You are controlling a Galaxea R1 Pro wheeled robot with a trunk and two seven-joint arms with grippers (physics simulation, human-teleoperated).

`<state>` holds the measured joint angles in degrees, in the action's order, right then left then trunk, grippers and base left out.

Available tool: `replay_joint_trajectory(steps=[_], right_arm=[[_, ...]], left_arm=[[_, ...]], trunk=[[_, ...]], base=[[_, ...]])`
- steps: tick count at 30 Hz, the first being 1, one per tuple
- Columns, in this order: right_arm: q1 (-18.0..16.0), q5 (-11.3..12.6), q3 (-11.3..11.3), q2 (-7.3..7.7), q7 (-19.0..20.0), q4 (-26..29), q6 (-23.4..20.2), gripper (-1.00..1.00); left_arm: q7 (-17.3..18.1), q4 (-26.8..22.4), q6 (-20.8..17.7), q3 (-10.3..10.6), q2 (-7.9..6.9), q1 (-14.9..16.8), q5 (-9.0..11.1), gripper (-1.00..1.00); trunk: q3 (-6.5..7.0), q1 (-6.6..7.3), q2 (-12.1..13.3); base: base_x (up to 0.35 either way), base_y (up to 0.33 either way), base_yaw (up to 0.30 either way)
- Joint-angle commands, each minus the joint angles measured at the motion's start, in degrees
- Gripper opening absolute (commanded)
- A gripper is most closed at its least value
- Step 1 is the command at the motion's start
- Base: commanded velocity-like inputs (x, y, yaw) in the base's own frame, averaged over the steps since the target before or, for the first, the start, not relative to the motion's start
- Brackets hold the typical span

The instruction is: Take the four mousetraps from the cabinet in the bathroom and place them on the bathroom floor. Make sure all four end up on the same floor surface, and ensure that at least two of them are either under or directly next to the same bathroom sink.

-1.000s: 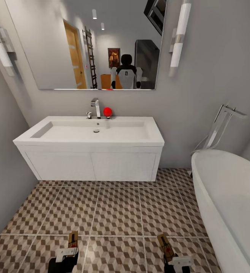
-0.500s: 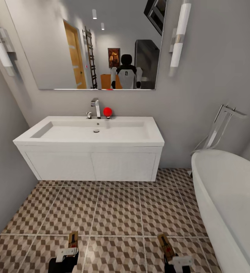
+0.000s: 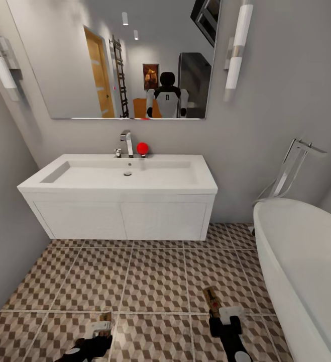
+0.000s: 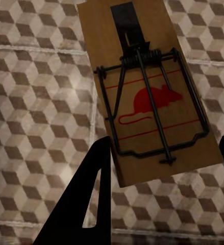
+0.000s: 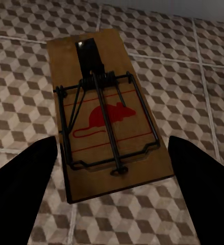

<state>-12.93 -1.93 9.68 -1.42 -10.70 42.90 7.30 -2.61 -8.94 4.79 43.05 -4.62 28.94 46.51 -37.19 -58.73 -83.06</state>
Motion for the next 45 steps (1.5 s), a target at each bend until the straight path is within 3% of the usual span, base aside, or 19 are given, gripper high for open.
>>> replay_joint_trajectory(steps=[1,8,16,23,32,35,37,38,40,45], right_arm=[[-0.9,-0.2,0.2,-0.39,-0.4,0.6,-1.0,-1.00],[-6.7,-0.1,0.2,-1.94,-0.4,1.7,-5.9,-1.00],[-7.3,0.0,2.4,-1.94,0.2,5.2,0.7,-1.00],[-7.4,-0.1,2.8,-1.78,0.2,5.5,1.6,-1.00],[-7.4,0.0,2.4,-1.83,0.3,3.5,-0.1,-1.00],[-7.4,0.1,2.3,-1.91,0.3,2.9,-2.1,-1.00],[-7.4,0.1,2.3,-1.97,0.3,2.6,-2.7,-1.00],[-7.4,0.1,2.3,-1.98,0.3,2.6,-2.8,-1.00],[-7.4,0.1,2.3,-2.00,0.3,2.5,-2.9,-1.00],[-7.4,0.1,2.3,-2.01,0.3,2.5,-3.1,-1.00]], left_arm=[[-1.6,-1.5,-1.1,0.5,-0.12,0.1,0.3,-1.00],[-6.1,-9.9,-4.4,0.4,-2.07,0.4,0.2,-1.00],[-6.3,-15.3,-4.7,0.4,-4.75,0.5,0.2,-1.00],[-6.3,-16.8,-4.7,0.5,-5.10,0.5,0.1,-1.00],[-6.4,-16.8,-5.8,0.4,-4.35,0.5,0.0,-1.00],[-6.5,-17.3,-12.6,0.3,-4.19,1.3,-0.1,-1.00],[-6.9,-19.2,-21.0,0.2,-4.13,5.2,-0.1,-1.00],[-7.1,-19.7,-23.0,0.0,-4.14,6.5,-0.1,-1.00],[-7.8,-20.8,-30.3,-2.0,-4.05,11.4,-0.1,-1.00],[-8.4,-21.7,-41.3,-6.9,-3.71,22.1,-0.2,-1.00]], trunk=[[-0.05,0.00,0.0],[-0.05,0.00,0.0],[-0.05,0.00,0.0],[-0.05,0.00,0.0],[-0.05,0.00,0.0],[-0.05,0.00,0.0],[-0.05,0.00,0.0],[-0.05,0.00,0.0],[-0.05,0.00,0.0],[-0.05,0.00,0.0]], base=[[0.000,0.000,0.000],[0.000,0.000,0.000],[0.000,0.000,0.000],[0.000,0.000,0.000],[0.000,0.000,0.000],[0.000,0.000,0.000],[0.000,0.000,0.000],[0.000,0.000,0.000],[0.000,0.000,0.000],[0.000,0.000,0.000]])
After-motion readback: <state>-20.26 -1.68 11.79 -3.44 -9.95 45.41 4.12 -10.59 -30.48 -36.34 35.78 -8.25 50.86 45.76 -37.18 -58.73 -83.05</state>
